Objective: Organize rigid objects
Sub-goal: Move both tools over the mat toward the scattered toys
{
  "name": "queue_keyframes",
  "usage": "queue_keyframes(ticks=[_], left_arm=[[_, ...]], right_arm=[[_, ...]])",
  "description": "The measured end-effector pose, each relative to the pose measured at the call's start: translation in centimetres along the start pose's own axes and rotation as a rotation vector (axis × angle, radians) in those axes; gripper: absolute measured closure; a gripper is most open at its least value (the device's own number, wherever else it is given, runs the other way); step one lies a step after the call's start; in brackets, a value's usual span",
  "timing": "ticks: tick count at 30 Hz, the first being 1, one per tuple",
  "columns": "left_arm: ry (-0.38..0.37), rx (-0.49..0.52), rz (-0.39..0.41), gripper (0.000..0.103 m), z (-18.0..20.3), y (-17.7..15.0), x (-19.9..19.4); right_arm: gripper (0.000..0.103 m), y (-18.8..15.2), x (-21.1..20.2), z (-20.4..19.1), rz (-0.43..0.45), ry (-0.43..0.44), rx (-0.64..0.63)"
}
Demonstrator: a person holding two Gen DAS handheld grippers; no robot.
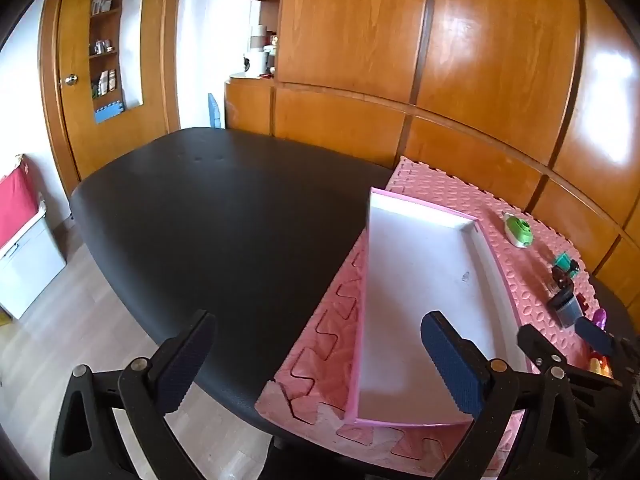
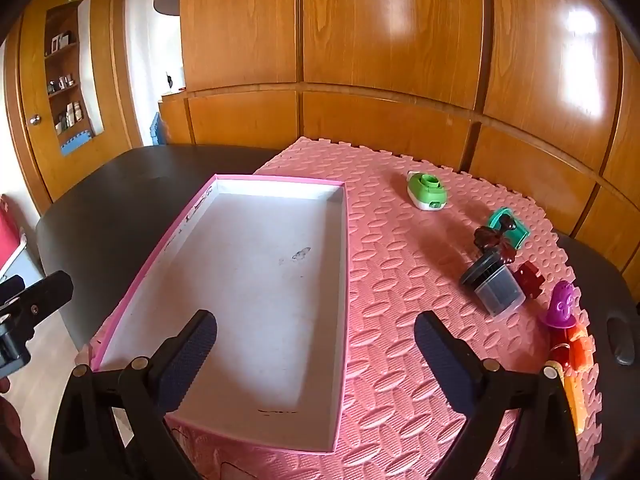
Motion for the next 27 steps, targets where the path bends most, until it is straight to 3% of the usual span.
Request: queue_keyframes(ticks=[9,27], left_arm=[[0.001,-0.007,-0.004,0.000,-0.8,0.2,0.0],[-0.061,0.173,-0.037,0.000,5.0,1.3,1.3]], right_arm=[[0.002,0.3,-0.4,0.2,0.031,-0.014,-0.016],[0.002,0.5,1.4,4.6,0.021,-0.065,0.005]])
Point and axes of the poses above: each gripper's, at about its wrist camera, not at the fingertips, and x roughly the way its jaws point, z to its right, y to its top, the point moved 4 cm from there along x, roughly the way its jaws point, and after that the axes turned 12 degrees about -y, right-handed, at the moved point
